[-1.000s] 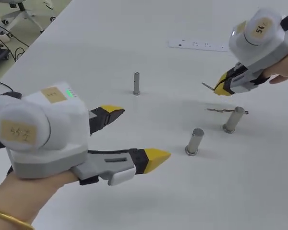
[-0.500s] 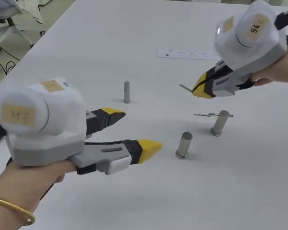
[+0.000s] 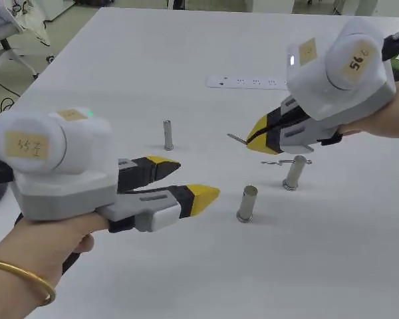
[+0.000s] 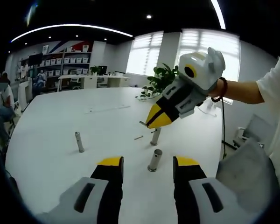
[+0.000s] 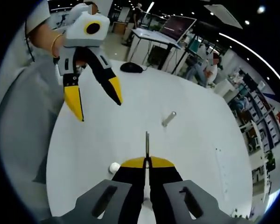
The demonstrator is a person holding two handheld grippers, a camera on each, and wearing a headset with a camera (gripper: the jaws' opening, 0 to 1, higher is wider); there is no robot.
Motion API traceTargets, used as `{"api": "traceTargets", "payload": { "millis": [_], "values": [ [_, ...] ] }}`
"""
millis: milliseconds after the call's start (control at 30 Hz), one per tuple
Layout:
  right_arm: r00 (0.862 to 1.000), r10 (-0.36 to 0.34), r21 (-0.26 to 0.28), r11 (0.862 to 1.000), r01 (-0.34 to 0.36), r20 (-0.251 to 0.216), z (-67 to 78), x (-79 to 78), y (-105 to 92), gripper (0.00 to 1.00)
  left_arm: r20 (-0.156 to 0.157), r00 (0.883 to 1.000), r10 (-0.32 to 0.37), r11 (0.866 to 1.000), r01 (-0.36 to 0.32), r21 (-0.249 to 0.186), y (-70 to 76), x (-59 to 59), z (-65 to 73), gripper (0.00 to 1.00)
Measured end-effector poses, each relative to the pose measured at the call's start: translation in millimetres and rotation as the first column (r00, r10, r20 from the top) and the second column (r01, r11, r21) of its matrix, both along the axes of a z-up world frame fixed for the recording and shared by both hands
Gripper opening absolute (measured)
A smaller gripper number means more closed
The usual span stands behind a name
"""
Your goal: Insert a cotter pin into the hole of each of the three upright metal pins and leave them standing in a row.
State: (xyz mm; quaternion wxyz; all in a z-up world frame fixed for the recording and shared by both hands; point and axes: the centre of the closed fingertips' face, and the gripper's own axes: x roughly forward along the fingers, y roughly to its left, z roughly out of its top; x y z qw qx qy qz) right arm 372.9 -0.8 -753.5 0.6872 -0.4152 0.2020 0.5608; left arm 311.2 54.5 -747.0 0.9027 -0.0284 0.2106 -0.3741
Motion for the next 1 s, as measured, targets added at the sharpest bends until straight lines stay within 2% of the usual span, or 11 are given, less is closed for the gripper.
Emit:
{"api": "traceTargets", "payload": {
  "millis": [133,267,600,733,1000],
  "values": [
    [1.000,0.010,0.025,1.000,-0.010,0.009,4.4,-8.5,4.2,0.02,-0.008,1.000,-0.007,1.000,0.007,-0.017,-4.2,0.3,2.8,0.35],
    [0.999,0.024,0.026,0.999,-0.024,0.028,4.4,-16.5,6.4,0.02,-0.021,1.000,-0.008,0.998,0.007,-0.055,-9.9,1.8,8.0,0.30],
    [0.995,0.086,0.023,0.996,-0.087,0.045,1.7,-41.2,14.0,0.02,-0.077,0.997,-0.016,0.991,0.005,-0.134,-17.5,4.5,14.2,0.20],
    [0.993,0.104,0.024,0.994,-0.105,0.058,1.0,-46.0,17.0,0.02,-0.105,0.994,-0.020,0.988,0.003,-0.154,-19.4,3.8,13.1,0.18],
    [0.990,0.130,0.025,0.991,-0.131,0.055,0.8,-55.8,21.2,0.02,-0.135,0.990,-0.032,0.984,0.008,-0.179,-24.2,0.8,11.3,0.12]
  ]
}}
